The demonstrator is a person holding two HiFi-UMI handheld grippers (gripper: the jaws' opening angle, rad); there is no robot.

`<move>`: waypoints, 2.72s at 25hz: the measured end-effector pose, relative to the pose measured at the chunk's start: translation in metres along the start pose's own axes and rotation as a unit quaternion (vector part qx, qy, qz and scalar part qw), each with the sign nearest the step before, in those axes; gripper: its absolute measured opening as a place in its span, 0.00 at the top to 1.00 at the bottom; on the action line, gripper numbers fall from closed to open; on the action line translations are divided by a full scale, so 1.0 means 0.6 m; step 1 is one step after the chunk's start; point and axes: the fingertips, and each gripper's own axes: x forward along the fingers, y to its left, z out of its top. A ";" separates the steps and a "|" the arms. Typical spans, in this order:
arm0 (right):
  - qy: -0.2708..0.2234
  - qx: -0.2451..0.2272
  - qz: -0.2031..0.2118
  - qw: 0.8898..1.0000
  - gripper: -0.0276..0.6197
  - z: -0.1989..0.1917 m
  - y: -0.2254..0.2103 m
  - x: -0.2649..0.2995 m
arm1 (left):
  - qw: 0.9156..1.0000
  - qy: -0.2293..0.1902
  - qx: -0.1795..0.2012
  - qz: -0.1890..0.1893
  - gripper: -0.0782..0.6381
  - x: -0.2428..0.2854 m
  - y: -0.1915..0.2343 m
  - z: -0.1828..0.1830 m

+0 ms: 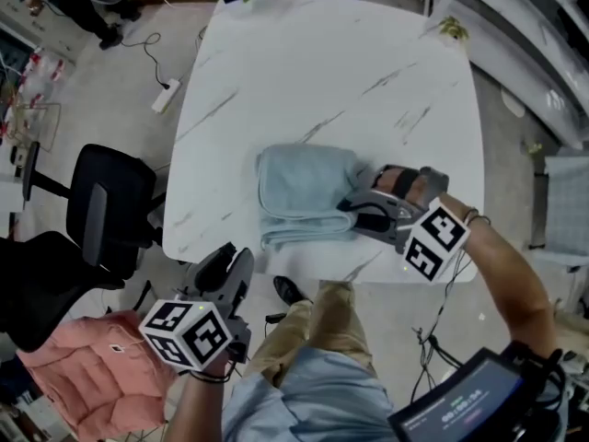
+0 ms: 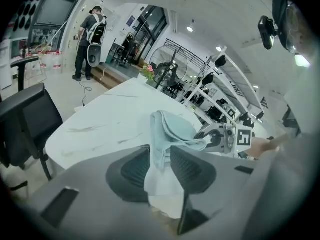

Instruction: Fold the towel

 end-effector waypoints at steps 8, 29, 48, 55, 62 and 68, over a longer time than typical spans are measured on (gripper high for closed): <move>0.040 -0.043 0.004 0.998 0.65 -0.009 0.034 0.010 | 1.000 0.003 0.013 -0.028 0.71 0.026 -0.013 0.014; 0.012 0.320 -0.058 0.946 0.83 0.046 -0.039 -0.012 | 0.997 0.074 0.003 -0.037 0.72 0.151 -0.006 0.048; 0.048 0.311 -0.069 0.947 0.89 0.014 0.063 0.042 | 0.995 0.085 -0.017 -0.051 0.82 0.139 -0.002 -0.038; 0.020 0.377 -0.038 0.925 0.76 0.030 0.067 0.039 | 0.996 0.062 -0.005 -0.060 0.69 0.117 0.016 -0.035; -0.031 0.460 -0.126 0.878 0.54 0.031 0.039 -0.052 | 0.998 0.005 -0.005 -0.061 0.64 0.038 0.059 -0.027; -0.085 0.479 -0.239 0.841 0.57 0.046 -0.081 -0.149 | 0.992 -0.096 0.074 -0.046 0.66 -0.037 0.017 0.104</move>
